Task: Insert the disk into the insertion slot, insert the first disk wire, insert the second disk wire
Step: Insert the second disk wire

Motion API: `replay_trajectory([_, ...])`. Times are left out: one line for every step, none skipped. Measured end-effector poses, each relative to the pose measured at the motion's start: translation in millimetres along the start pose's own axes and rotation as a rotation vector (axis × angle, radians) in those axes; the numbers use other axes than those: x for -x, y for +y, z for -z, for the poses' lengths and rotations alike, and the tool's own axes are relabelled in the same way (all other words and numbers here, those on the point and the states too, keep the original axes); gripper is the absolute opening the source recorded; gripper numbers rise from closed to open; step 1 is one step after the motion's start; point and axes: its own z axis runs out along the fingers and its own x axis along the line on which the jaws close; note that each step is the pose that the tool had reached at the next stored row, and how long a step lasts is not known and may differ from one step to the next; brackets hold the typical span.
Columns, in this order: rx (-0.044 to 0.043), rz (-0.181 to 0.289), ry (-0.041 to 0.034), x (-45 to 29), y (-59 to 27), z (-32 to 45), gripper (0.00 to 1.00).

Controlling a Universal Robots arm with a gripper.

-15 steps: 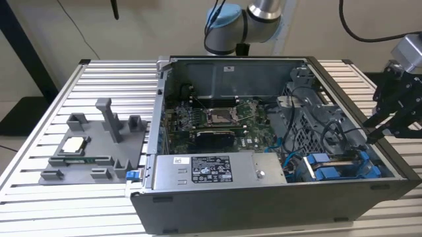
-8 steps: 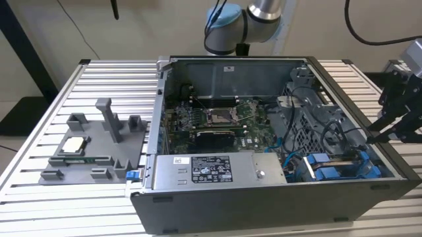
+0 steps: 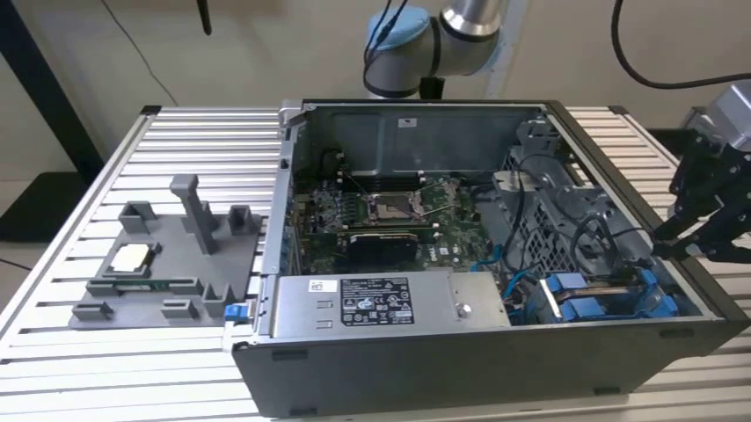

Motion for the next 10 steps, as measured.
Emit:
replay_trajectory([0.0019, -0.002, -0.0010, -0.1, 0.0, -0.3, 0.28])
replay_trajectory([0.0038, -0.003, -0.0028, -0.2, -0.1, -0.7, 0.22])
replay_trajectory([0.0046, -0.004, -0.0041, -0.1, -0.1, -0.9, 0.22])
replay_trajectory([0.0049, -0.004, -0.0047, -0.2, -0.1, -0.9, 0.16])
replay_trajectory([0.0050, -0.004, -0.0046, -0.3, -0.2, -0.9, 0.16])
replay_trajectory([0.0052, -0.004, -0.0046, -0.5, -0.2, -0.9, 0.16])
replay_trajectory([0.0054, -0.004, -0.0047, -0.6, -0.2, -0.9, 0.16])
replay_trajectory([0.0056, -0.004, -0.0047, -0.6, -0.2, -0.9, 0.16])
replay_trajectory([0.0057, -0.004, -0.0047, -0.6, -0.2, -0.9, 0.16])
replay_trajectory([0.0058, -0.004, -0.0047, -0.7, -0.2, -0.9, 0.16])
